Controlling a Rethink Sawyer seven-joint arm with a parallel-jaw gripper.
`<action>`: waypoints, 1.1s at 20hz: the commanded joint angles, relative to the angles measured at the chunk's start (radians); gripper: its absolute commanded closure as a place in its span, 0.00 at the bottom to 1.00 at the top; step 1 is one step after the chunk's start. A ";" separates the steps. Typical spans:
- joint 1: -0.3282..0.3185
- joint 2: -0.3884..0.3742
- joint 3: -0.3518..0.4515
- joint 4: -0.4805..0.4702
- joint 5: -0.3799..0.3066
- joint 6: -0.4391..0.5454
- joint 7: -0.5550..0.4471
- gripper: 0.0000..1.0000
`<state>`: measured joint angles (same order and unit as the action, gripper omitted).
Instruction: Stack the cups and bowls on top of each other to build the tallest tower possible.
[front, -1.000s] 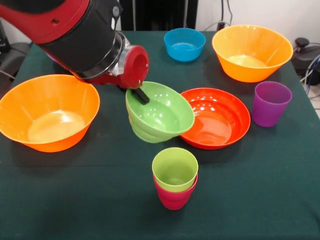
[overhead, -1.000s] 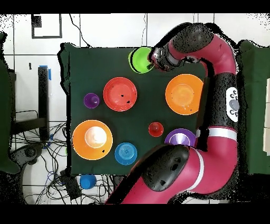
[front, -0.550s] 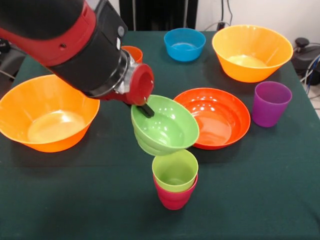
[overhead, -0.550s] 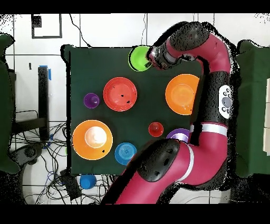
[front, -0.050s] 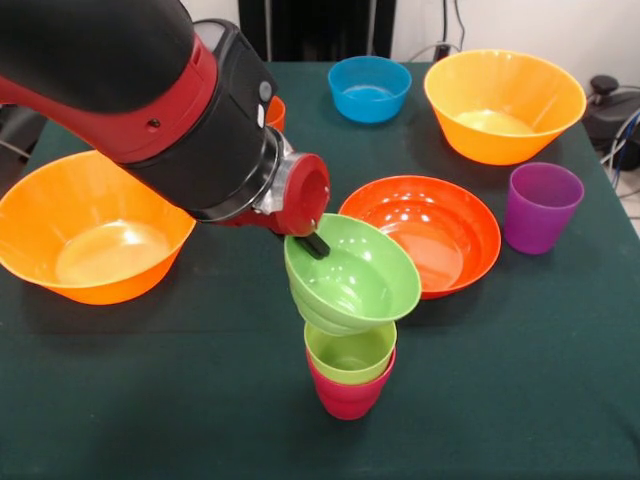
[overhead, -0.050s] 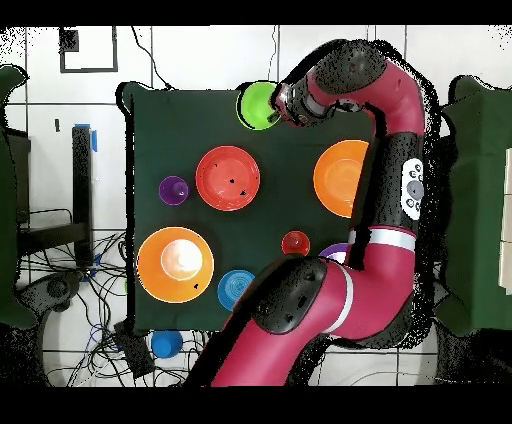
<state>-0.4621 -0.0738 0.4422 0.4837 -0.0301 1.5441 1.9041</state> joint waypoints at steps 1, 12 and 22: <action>0.030 0.001 0.076 -0.031 -0.021 0.118 -0.081 1.00; 0.027 0.011 0.083 -0.038 -0.018 0.132 -0.088 1.00; 0.036 0.008 0.082 -0.027 -0.006 0.095 -0.072 1.00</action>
<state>-0.4599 -0.0675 0.4465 0.4497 -0.0277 1.5965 1.9041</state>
